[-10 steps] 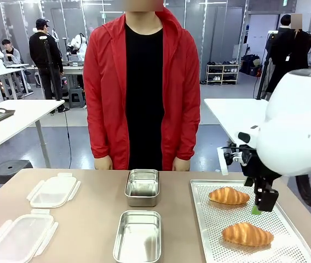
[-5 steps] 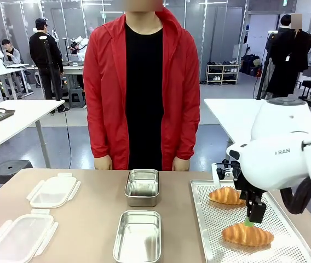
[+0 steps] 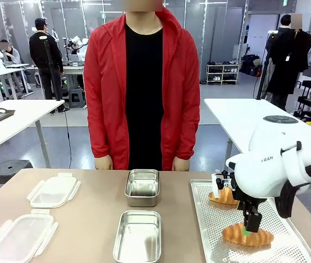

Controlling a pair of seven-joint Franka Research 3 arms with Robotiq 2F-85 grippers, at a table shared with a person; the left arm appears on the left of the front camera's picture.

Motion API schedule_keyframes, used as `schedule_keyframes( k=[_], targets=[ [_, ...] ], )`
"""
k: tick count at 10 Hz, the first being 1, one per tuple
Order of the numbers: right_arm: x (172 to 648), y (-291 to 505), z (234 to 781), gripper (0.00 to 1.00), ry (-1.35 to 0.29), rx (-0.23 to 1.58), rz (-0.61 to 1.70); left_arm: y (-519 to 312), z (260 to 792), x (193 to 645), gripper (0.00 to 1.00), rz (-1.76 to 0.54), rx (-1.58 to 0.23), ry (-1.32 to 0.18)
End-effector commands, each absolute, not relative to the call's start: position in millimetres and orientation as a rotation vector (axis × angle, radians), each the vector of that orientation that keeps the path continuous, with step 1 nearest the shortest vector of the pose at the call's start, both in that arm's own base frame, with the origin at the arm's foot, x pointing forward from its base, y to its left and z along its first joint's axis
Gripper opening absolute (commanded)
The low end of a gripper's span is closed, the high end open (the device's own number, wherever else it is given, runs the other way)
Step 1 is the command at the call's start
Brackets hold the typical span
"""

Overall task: Place the bread into the airtight container.
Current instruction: Pick up a Butter Roll and place it into an empty Airtight Container.

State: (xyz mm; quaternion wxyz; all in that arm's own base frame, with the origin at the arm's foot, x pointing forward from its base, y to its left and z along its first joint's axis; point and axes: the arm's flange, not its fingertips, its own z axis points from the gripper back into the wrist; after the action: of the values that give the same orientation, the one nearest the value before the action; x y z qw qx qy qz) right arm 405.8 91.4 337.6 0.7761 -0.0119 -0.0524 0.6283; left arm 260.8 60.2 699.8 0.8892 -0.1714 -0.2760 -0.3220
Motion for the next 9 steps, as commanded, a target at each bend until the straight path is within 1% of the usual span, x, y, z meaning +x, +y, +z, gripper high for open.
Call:
schedule_keyframes(
  k=[1, 6, 7, 8, 9],
  targets=[
    [336.3, 69.2, 299.2, 1.0, -0.127, -0.025, 1.377, 59.5, 701.3, 261.4, 1.0, -0.682, -0.361, -0.577],
    [336.7, 62.5, 270.7, 1.0, -0.086, -0.006, 1.353, 59.5, 701.3, 261.4, 1.0, -0.682, -0.361, -0.577],
    [338.1, 62.8, 270.9, 1.0, -0.099, 0.006, 1.343, 59.5, 701.3, 261.4, 1.0, -0.682, -0.361, -0.577],
    [338.1, 62.5, 271.4, 0.96, -0.098, 0.008, 1.351, 59.5, 701.3, 261.4, 1.0, -0.682, -0.361, -0.577],
    [338.3, 61.6, 271.4, 0.82, -0.094, 0.004, 1.358, 59.5, 701.3, 261.4, 1.0, -0.682, -0.361, -0.577]
  ],
)
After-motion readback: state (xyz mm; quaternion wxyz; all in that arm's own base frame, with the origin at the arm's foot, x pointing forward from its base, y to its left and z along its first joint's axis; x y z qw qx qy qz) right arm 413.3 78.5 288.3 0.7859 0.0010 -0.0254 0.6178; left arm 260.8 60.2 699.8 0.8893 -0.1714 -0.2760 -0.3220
